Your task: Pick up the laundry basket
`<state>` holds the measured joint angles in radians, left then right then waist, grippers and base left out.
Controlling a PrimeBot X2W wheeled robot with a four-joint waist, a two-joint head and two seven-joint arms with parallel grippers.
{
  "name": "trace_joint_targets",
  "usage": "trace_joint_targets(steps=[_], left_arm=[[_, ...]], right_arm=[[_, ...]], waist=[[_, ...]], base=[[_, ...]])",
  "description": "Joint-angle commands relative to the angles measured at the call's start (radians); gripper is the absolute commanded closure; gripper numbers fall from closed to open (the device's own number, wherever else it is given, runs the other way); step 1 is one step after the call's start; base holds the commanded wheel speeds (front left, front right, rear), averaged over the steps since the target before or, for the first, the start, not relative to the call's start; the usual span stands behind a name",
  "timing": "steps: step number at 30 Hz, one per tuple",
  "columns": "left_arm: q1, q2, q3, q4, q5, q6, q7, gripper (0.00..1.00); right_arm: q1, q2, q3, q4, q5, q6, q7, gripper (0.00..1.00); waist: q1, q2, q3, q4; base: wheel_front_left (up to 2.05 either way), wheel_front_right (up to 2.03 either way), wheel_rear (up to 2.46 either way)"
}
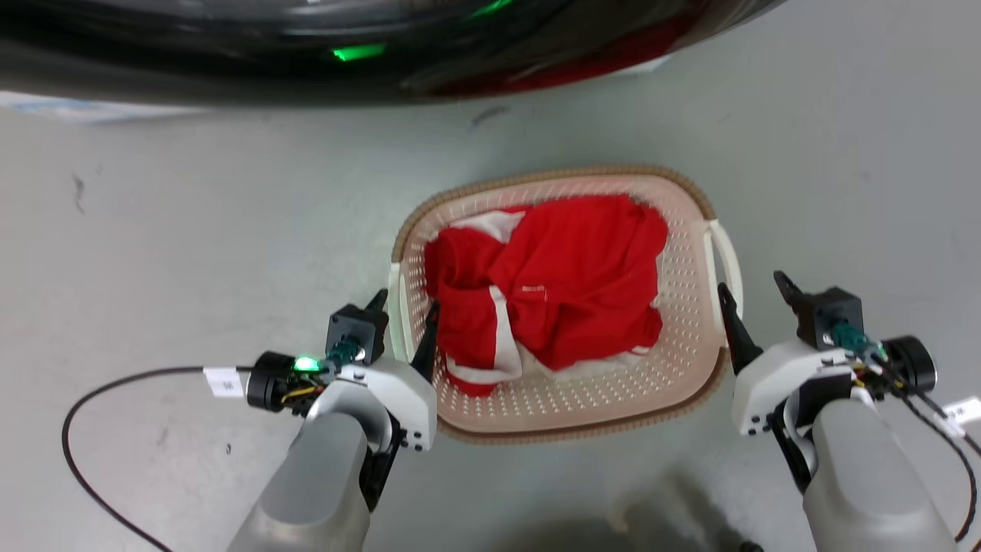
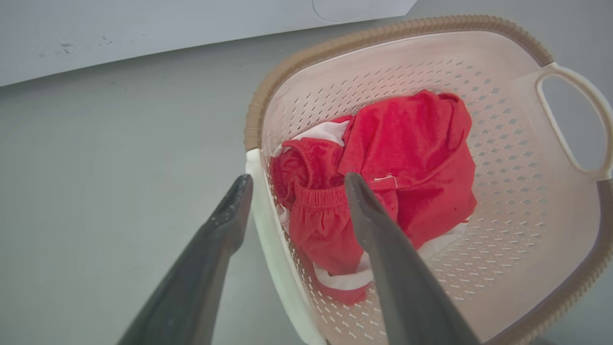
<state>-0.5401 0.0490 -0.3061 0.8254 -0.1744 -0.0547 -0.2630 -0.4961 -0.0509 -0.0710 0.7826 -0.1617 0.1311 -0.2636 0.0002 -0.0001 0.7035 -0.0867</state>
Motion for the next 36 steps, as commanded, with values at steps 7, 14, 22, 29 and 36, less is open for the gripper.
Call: trace_joint_targets(steps=[7, 14, 22, 29, 36], left_arm=[[-0.079, 0.002, -0.010, 0.025, 0.004, 0.007, -0.003, 0.00], [-0.115, 0.002, -0.013, 0.010, 0.017, 0.015, -0.003, 0.00], [-0.147, 0.002, -0.008, 0.027, 0.040, 0.013, -0.003, 0.00], [-0.170, 0.002, -0.015, 0.053, 0.051, 0.009, -0.003, 0.00], [-0.194, 0.001, -0.035, 0.095, 0.050, 0.002, -0.003, 1.00]], right_arm=[[-0.108, -0.014, -0.014, 0.088, -0.019, -0.001, -0.002, 0.00], [-0.154, -0.016, -0.034, 0.125, -0.024, -0.001, -0.002, 0.00], [-0.204, -0.011, -0.013, 0.184, -0.030, -0.001, -0.002, 0.00], [-0.231, -0.006, 0.009, 0.214, -0.027, -0.001, -0.002, 0.00], [-0.247, -0.002, 0.037, 0.238, -0.021, -0.001, -0.002, 1.00]], waist=[[-0.0002, 0.0001, 0.122, 0.011], [-0.0002, 0.0001, 0.173, 0.025], [-0.0002, 0.0001, 0.217, 0.019], [-0.0002, 0.0001, 0.241, 0.013], [-0.0002, 0.0001, 0.252, 0.009]], base=[[0.00, 0.00, 0.00], [0.00, 0.00, 0.00], [0.00, 0.00, 0.00], [0.00, 0.00, 0.00], [0.00, 0.00, 0.00]])
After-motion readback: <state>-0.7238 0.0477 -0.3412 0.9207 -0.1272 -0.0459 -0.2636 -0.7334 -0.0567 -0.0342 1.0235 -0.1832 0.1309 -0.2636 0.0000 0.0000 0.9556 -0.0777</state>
